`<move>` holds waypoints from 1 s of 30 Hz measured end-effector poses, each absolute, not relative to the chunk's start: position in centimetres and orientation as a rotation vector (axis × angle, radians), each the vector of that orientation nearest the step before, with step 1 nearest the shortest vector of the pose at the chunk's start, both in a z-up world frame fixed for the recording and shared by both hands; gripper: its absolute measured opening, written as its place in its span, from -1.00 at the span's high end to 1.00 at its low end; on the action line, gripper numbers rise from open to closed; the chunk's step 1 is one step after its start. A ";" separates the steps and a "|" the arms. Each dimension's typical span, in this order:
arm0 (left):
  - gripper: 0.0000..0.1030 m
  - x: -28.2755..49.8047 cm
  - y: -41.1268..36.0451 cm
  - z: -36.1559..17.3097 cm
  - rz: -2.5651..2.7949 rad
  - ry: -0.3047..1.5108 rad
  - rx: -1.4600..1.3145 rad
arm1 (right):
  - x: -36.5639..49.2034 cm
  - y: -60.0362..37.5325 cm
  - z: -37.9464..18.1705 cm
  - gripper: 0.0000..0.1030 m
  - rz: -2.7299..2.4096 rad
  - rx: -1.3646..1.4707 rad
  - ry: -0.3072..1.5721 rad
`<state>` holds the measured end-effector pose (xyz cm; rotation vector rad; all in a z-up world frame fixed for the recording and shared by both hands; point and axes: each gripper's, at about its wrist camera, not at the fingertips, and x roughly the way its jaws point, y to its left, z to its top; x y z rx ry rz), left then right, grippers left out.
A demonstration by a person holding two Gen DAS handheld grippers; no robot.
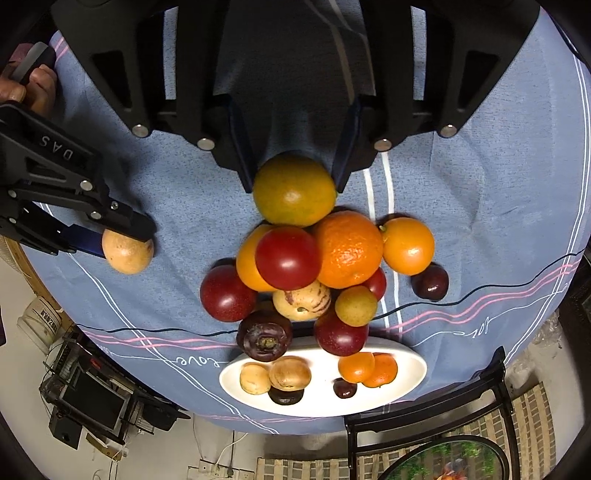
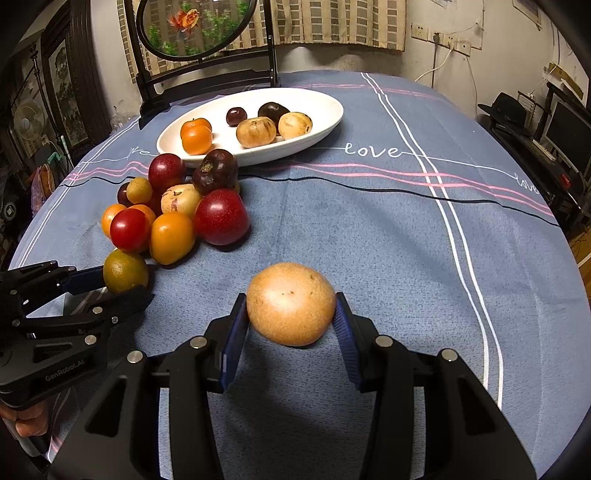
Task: Organize fruits
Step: 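Carry the olive fruit with the left tool while the right tool carries the tan fruit to the plate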
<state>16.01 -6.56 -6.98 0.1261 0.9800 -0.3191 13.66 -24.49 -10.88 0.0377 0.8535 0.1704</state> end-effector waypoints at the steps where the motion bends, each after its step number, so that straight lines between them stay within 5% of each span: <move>1: 0.17 16.0 -6.5 -7.0 -0.319 0.981 0.123 | 13.7 -24.5 -10.9 0.10 0.170 0.038 0.854; 30: 0.17 14.4 -3.3 -1.9 -0.404 0.891 0.038 | 13.4 -24.4 -9.4 0.10 0.195 0.036 0.811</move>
